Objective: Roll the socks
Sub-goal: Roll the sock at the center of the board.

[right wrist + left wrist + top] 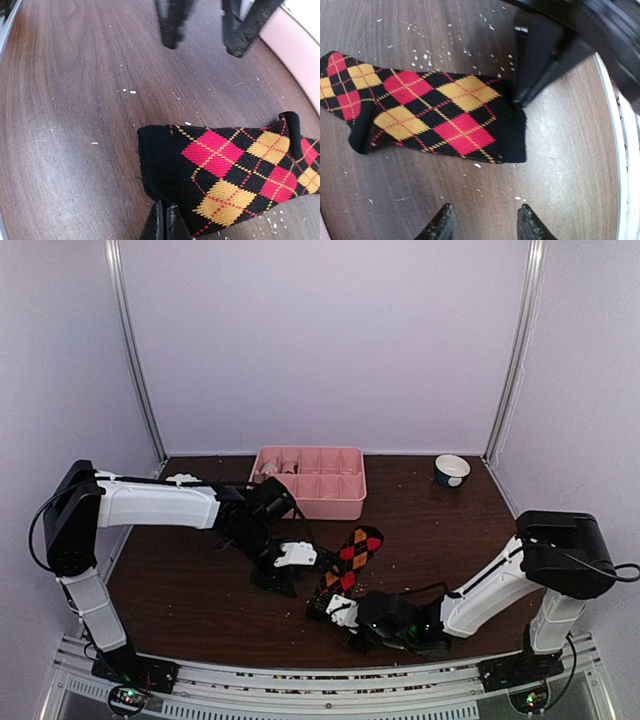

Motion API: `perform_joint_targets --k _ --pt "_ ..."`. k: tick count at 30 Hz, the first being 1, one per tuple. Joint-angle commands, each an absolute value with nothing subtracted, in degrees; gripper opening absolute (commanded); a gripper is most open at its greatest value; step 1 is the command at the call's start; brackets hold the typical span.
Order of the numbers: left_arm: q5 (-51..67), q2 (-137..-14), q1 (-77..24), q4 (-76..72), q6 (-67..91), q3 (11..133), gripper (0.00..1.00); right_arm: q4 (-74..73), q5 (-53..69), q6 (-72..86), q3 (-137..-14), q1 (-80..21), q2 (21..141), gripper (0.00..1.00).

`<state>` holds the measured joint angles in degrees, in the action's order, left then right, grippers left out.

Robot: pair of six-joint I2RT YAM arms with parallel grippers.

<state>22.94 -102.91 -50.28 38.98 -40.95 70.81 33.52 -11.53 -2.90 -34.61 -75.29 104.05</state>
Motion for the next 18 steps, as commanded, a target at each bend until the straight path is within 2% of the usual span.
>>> perform_joint_targets --k 1,12,18 --pt "25.0 -100.2 -50.1 34.3 -40.3 66.8 0.42 31.1 -0.8 7.4 -34.0 -71.6 103.6 0.00" --pt "28.1 -102.0 -52.5 32.3 -40.6 66.5 0.39 30.9 21.9 24.9 -35.5 -60.1 106.9 0.00" --pt "28.6 -104.5 -53.4 29.1 -40.0 67.5 0.33 32.1 27.6 31.4 -35.9 -57.1 109.9 0.00"
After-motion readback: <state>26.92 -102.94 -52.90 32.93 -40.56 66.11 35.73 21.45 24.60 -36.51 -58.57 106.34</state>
